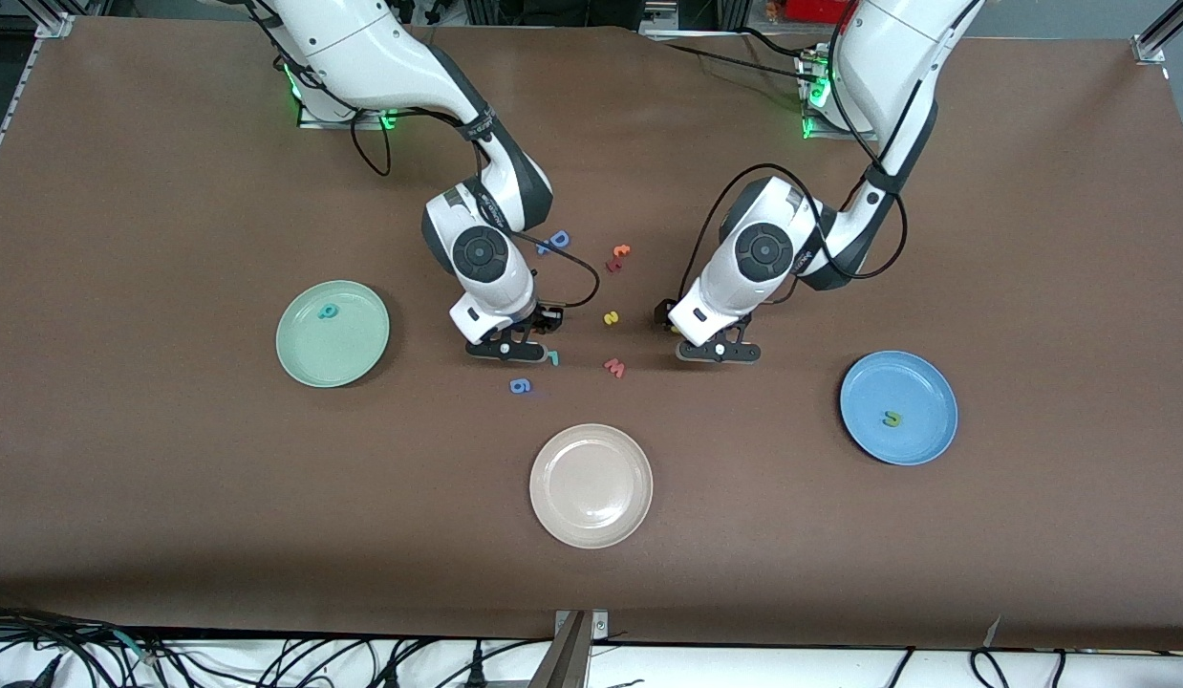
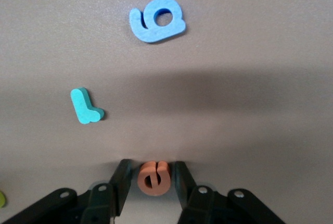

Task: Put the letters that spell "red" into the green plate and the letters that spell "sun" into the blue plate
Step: 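Drop the u from the left gripper while the right gripper grasps the e, then carry the e to the green plate while the left gripper reaches the yellow u, then grasp the yellow u with the left gripper while the right gripper releases the e, then place the yellow u with the left gripper while the right gripper grasps the L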

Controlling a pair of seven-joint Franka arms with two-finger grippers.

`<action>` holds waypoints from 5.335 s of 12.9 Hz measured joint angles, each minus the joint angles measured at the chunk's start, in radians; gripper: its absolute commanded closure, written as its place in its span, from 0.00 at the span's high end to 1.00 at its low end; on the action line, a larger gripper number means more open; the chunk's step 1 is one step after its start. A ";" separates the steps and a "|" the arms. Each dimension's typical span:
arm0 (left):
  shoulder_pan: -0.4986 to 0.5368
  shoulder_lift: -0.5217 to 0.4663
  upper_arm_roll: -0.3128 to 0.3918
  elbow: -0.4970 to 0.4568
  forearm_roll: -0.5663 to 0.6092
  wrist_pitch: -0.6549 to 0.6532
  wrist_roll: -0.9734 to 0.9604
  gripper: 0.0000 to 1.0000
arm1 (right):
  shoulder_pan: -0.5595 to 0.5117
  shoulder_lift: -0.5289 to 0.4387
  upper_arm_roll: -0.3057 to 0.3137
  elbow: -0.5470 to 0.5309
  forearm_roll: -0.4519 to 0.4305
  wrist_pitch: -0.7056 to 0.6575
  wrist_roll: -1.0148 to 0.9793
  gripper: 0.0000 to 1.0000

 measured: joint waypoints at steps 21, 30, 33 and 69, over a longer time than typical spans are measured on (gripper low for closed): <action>-0.033 0.052 0.000 -0.014 0.000 0.041 -0.033 0.52 | -0.060 -0.138 -0.417 -0.088 0.002 -0.388 -0.749 0.11; -0.040 0.052 0.003 -0.013 0.000 0.049 -0.033 0.46 | -0.135 -0.146 -0.412 -0.210 0.044 -0.222 -0.931 0.99; -0.040 0.052 0.003 -0.013 0.000 0.050 -0.033 0.46 | -0.126 -0.159 -0.403 -0.144 0.050 -0.304 -0.886 0.99; 0.118 -0.051 0.361 0.003 0.004 -0.082 0.770 0.07 | 0.246 0.134 -0.281 0.191 0.259 0.004 -0.025 0.24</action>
